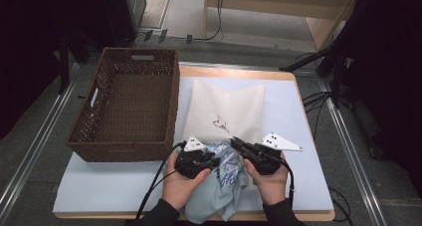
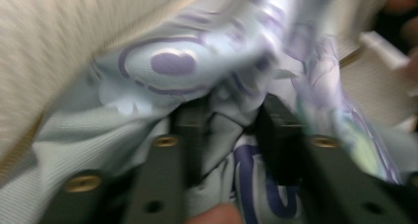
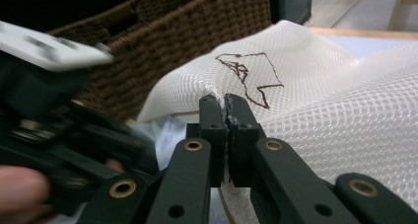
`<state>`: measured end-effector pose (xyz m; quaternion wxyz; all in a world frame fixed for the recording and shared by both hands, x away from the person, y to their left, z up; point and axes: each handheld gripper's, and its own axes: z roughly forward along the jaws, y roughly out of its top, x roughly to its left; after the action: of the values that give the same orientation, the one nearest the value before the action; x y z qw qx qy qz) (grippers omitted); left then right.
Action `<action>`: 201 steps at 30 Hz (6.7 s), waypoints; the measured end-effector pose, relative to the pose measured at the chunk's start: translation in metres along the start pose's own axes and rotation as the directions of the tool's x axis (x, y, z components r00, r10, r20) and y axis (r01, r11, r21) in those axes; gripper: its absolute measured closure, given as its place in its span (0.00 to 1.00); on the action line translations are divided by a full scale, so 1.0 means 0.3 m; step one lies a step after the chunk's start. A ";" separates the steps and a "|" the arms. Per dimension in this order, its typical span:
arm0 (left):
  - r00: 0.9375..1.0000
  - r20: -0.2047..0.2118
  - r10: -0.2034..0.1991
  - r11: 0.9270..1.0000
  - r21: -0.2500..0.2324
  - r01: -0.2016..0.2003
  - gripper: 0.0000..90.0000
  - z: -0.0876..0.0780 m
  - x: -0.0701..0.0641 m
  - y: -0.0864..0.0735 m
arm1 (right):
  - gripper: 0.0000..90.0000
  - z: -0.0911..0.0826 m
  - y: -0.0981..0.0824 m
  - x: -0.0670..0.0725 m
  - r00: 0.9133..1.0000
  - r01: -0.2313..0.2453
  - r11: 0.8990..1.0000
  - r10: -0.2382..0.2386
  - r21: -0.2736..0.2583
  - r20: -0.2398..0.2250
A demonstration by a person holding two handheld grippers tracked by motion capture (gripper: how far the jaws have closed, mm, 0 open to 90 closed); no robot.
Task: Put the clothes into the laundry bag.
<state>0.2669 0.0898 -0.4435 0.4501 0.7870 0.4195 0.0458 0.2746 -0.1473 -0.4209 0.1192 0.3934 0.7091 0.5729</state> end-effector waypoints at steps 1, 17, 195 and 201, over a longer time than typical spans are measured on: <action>1.000 0.013 0.002 1.000 -0.016 -0.002 0.60 -0.016 -0.004 -0.002 | 0.98 0.003 -0.005 -0.004 1.000 -0.009 1.000 0.008 0.009 0.005; 0.999 -0.036 0.031 0.989 0.143 -0.026 0.17 -0.038 -0.005 -0.087 | 0.98 0.023 -0.020 -0.004 1.000 -0.003 1.000 0.002 0.029 0.012; 0.957 -0.283 -0.068 0.998 -0.006 0.069 0.50 0.053 0.023 -0.065 | 0.98 0.046 -0.069 -0.033 1.000 -0.024 0.996 0.023 0.090 0.017; 0.962 -0.265 -0.063 0.998 -0.014 0.062 0.49 0.107 -0.002 -0.027 | 0.98 0.047 -0.071 -0.032 1.000 -0.022 0.996 0.020 0.091 0.019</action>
<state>0.2759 0.0698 -0.4683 0.3933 0.7589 0.5004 0.1377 0.2808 -0.1446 -0.4472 0.1013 0.4109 0.7293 0.5376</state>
